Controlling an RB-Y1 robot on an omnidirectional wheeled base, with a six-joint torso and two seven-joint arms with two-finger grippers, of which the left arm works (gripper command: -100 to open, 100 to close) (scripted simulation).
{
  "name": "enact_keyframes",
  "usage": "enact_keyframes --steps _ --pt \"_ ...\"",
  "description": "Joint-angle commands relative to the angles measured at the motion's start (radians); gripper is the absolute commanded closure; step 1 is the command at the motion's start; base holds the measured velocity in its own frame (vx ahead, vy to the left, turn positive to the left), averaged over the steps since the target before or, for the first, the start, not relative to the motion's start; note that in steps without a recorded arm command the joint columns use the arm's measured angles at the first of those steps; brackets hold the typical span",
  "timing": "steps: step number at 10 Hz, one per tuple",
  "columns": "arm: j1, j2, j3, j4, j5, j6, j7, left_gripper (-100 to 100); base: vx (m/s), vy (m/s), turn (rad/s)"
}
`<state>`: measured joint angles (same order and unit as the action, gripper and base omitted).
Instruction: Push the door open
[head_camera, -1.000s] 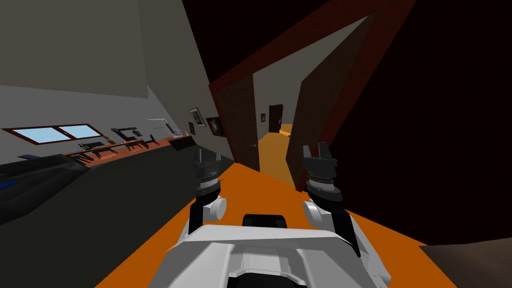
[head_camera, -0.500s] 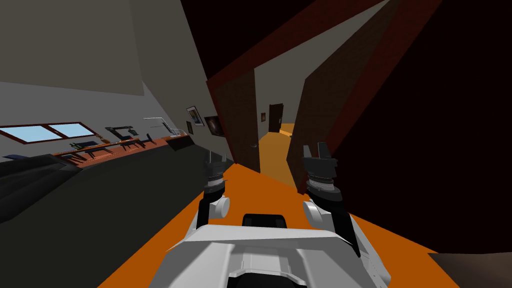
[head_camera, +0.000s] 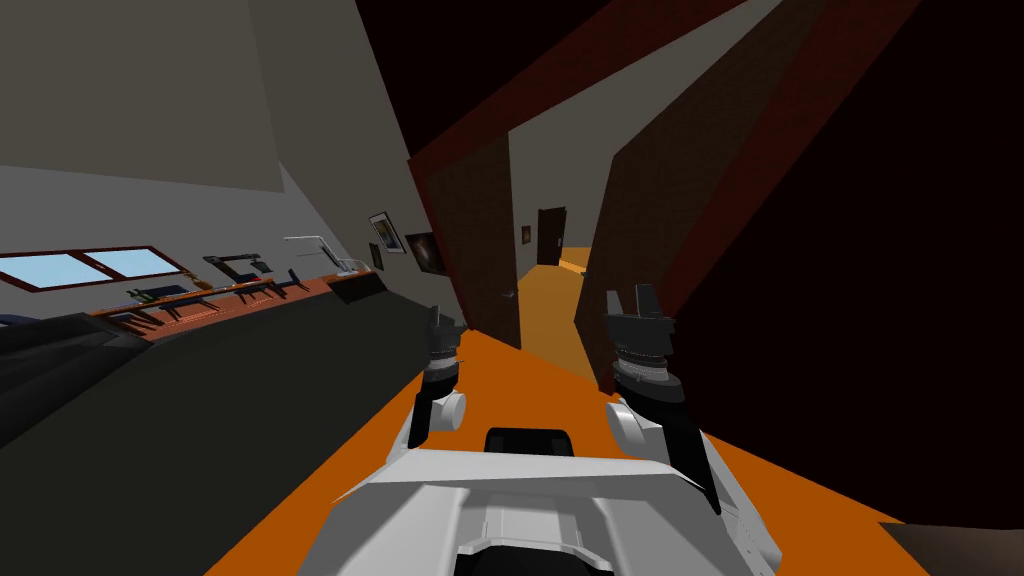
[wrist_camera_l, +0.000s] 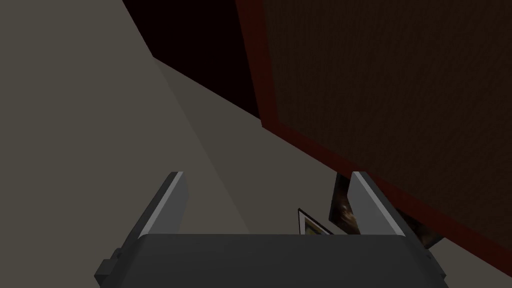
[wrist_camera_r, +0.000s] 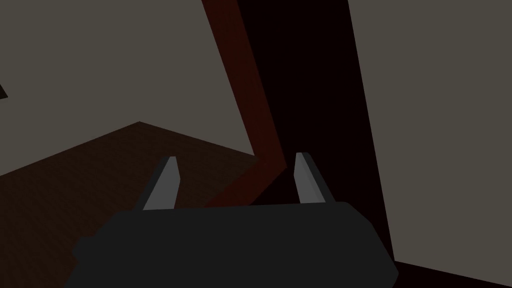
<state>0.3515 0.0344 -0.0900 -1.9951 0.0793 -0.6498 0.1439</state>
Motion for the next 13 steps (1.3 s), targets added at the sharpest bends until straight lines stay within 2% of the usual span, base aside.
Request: enact_keyframes --steps 1,4,6,10,11,13 --pt "-0.020 0.007 -0.005 0.045 -0.005 -0.003 0.001 -100 0.094 0.029 -0.014" --pt "-0.055 0.017 -0.018 0.139 -0.018 -0.013 0.002 -100 0.111 0.031 -0.015" --pt "-0.068 0.020 -0.022 0.171 -0.022 -0.017 0.002 -100 0.070 0.034 -0.010" --pt "-0.119 0.030 -0.040 0.298 -0.040 -0.032 0.003 -100 0.075 0.037 -0.015" --pt "-0.119 0.030 -0.040 0.305 -0.040 -0.032 0.003 -100 0.070 0.026 -0.009" --pt "-0.145 0.035 -0.050 0.371 -0.049 -0.040 0.004 -100 0.075 0.017 -0.011"
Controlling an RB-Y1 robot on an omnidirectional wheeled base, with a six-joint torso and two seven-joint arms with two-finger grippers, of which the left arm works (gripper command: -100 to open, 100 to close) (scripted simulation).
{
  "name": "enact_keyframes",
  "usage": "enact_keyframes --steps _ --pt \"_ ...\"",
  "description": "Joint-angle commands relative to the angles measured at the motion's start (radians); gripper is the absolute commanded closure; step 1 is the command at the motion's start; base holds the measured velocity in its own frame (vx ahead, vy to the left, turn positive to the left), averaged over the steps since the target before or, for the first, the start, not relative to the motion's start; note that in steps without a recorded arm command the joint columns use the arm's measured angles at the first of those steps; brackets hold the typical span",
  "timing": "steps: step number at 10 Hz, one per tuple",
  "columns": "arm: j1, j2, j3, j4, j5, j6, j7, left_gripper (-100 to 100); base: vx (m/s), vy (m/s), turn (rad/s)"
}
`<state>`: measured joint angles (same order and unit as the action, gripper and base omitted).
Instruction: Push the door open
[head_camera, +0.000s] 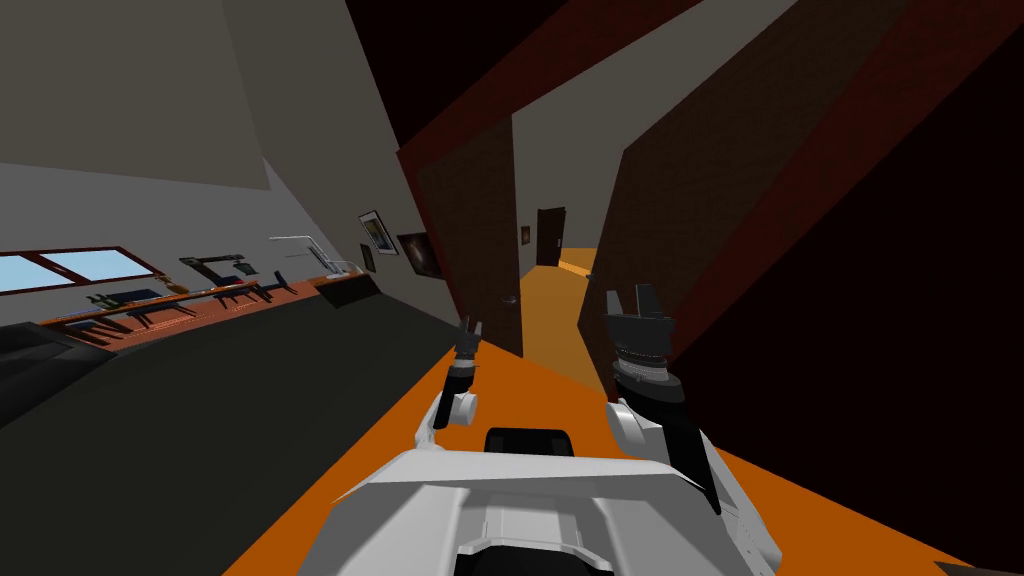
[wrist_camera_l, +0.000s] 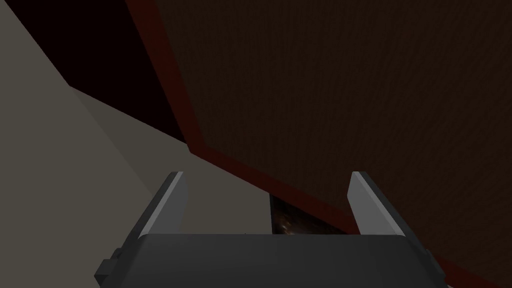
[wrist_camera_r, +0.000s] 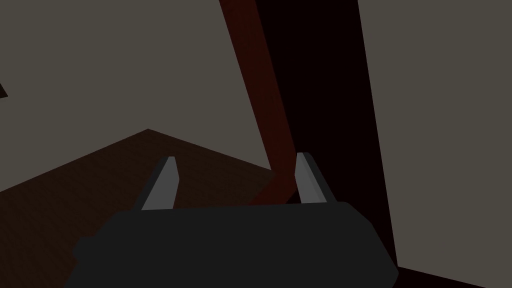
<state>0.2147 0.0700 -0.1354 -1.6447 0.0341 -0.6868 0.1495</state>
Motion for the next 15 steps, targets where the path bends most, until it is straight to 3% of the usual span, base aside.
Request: enact_keyframes --steps 1,10,12,13,15 --pt "-0.022 0.001 -0.009 0.050 -0.009 -0.007 -0.001 -100 0.093 0.045 -0.017" --pt "-0.116 0.008 -0.043 0.293 -0.041 -0.035 0.001 -100 0.074 0.033 -0.014" --pt "-0.129 0.008 -0.048 0.340 -0.046 -0.039 0.001 -100 0.065 0.031 -0.008" --pt "-0.129 0.008 -0.048 0.340 -0.046 -0.039 0.001 -100 0.045 0.015 -0.005" --pt "-0.155 0.008 -0.057 0.408 -0.055 -0.047 0.002 -100 0.067 0.025 -0.014"
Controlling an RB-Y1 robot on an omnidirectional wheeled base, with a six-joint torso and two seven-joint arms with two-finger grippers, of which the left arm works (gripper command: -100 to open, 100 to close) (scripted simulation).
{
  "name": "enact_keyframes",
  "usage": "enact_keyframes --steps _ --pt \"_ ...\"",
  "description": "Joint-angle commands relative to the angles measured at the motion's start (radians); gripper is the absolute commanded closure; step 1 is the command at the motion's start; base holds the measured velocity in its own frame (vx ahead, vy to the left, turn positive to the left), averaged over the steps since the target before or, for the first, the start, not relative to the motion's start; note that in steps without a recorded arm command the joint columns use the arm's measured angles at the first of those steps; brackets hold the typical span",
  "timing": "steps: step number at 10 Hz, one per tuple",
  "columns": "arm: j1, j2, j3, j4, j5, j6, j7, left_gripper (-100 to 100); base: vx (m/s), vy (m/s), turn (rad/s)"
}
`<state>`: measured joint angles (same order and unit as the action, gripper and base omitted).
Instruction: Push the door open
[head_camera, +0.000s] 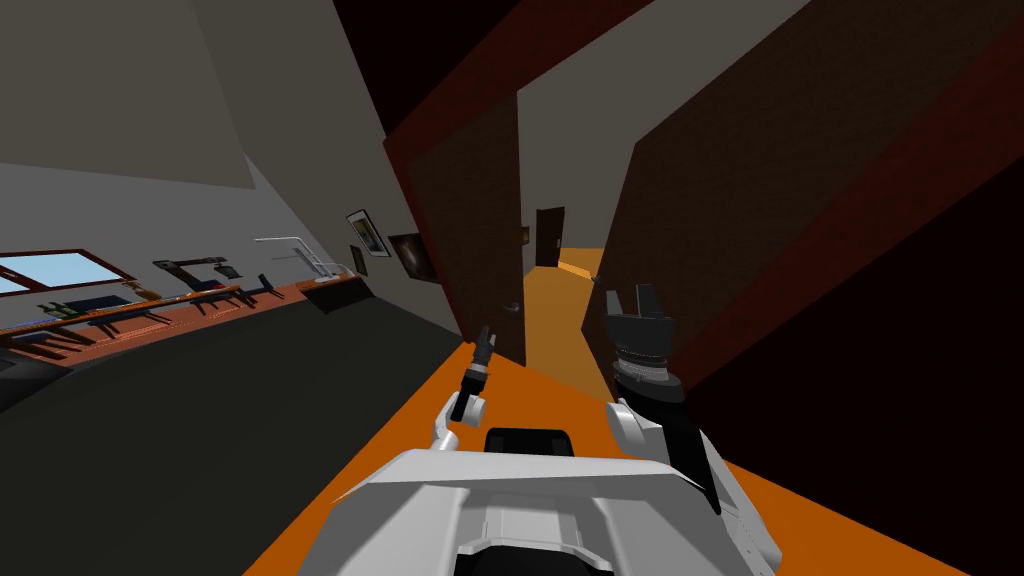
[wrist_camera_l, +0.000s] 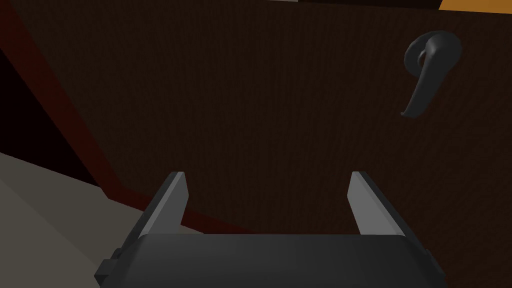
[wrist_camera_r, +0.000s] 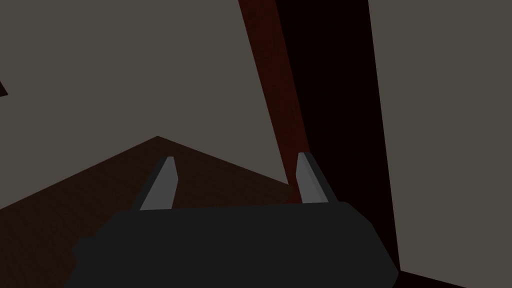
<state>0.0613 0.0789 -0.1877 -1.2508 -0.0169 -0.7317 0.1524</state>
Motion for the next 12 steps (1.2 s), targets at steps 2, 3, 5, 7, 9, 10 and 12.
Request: enact_keyframes --steps 2,3,5,7,9,10,12 --pt "-0.027 -0.002 -0.014 0.075 -0.013 -0.009 0.000 -100 0.090 0.040 -0.017" --pt "-0.039 -0.002 -0.018 0.108 -0.017 -0.013 0.000 -100 0.096 0.047 -0.016" --pt "-0.064 -0.004 -0.027 0.178 -0.025 -0.020 0.000 -100 0.111 0.037 -0.017" --pt "-0.087 -0.006 -0.035 0.239 -0.033 -0.027 0.001 -100 0.102 0.042 -0.016" --pt "-0.109 -0.009 -0.043 0.297 -0.041 -0.034 0.001 -100 0.088 0.039 -0.014" --pt "-0.120 -0.010 -0.047 0.326 -0.045 -0.037 0.002 -100 0.093 0.038 -0.011" --pt "-0.149 -0.016 -0.058 0.400 -0.055 -0.046 0.002 -100 0.114 0.042 -0.017"
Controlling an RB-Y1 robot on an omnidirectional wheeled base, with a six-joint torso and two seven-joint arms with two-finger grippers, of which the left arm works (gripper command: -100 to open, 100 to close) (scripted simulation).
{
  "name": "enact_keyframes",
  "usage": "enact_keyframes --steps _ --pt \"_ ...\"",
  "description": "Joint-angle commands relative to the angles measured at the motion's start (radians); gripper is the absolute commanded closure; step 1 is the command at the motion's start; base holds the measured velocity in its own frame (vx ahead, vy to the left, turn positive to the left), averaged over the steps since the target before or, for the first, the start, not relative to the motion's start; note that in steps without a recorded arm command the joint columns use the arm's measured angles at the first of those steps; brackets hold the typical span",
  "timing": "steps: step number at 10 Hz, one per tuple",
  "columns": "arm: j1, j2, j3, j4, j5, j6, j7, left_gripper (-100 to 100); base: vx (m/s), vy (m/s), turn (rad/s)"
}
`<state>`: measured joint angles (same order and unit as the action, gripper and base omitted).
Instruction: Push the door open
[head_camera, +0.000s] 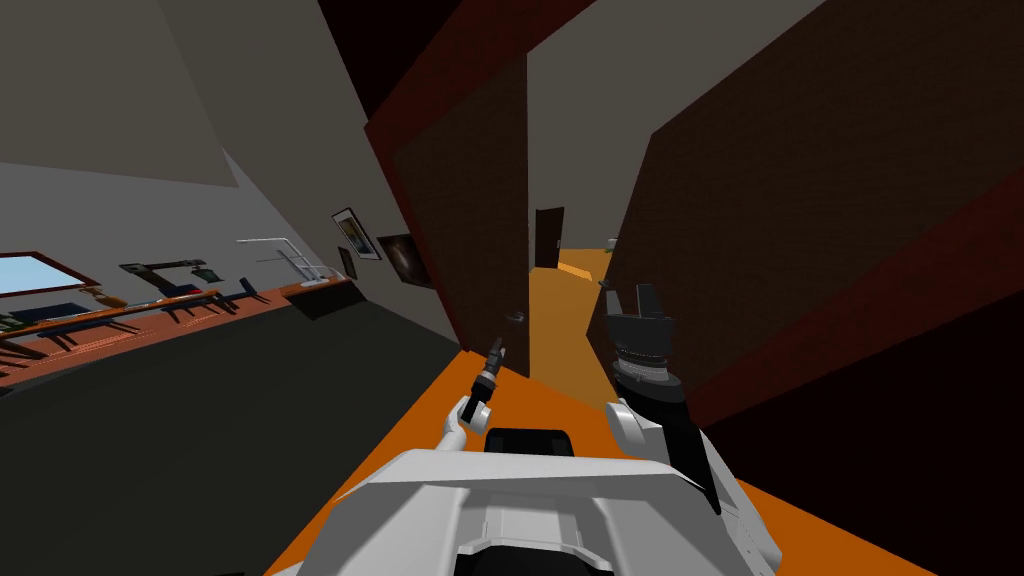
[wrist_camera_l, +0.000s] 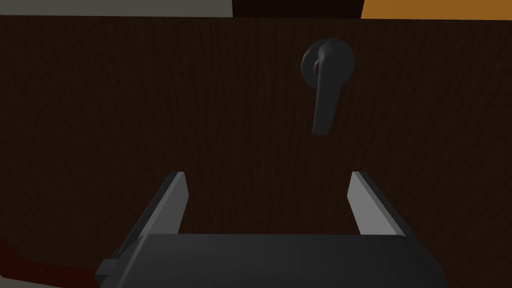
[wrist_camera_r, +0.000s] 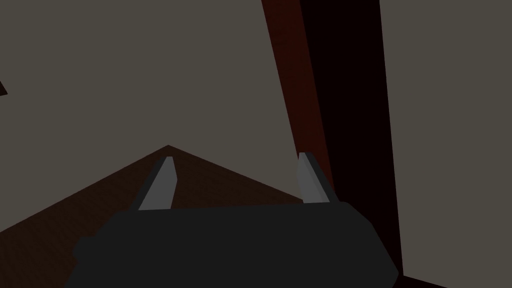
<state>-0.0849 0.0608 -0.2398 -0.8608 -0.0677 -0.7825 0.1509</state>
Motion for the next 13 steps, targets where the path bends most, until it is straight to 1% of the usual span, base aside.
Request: enact_keyframes --steps 1,4,5,6,8,9,10,11,12,13 --pt "-0.013 0.001 -0.009 0.037 -0.008 0.002 0.004 -100 0.149 0.052 -0.020" --pt "-0.036 -0.005 -0.018 0.099 -0.016 -0.005 0.005 -100 0.098 0.038 -0.009" --pt "-0.051 -0.008 -0.023 0.137 -0.021 -0.009 0.005 -100 0.116 0.035 -0.017" --pt "-0.051 -0.008 -0.023 0.137 -0.021 -0.009 0.005 -100 0.095 0.027 -0.008" --pt "-0.072 -0.015 -0.030 0.193 -0.028 -0.016 0.005 -100 0.101 0.029 -0.010" --pt "-0.072 -0.015 -0.030 0.193 -0.028 -0.016 0.005 -100 0.086 0.030 -0.007" --pt "-0.077 -0.017 -0.032 0.207 -0.030 -0.017 0.006 -100 0.072 0.020 -0.004" --pt "-0.074 -0.016 -0.031 0.199 -0.029 -0.015 0.005 -100 0.033 0.009 -0.001" --pt "-0.074 -0.008 -0.028 0.205 -0.028 -0.019 0.002 -100 0.107 -0.049 -0.034" --pt "-0.074 -0.007 -0.027 0.206 -0.027 -0.020 0.001 -100 0.160 -0.048 -0.020"
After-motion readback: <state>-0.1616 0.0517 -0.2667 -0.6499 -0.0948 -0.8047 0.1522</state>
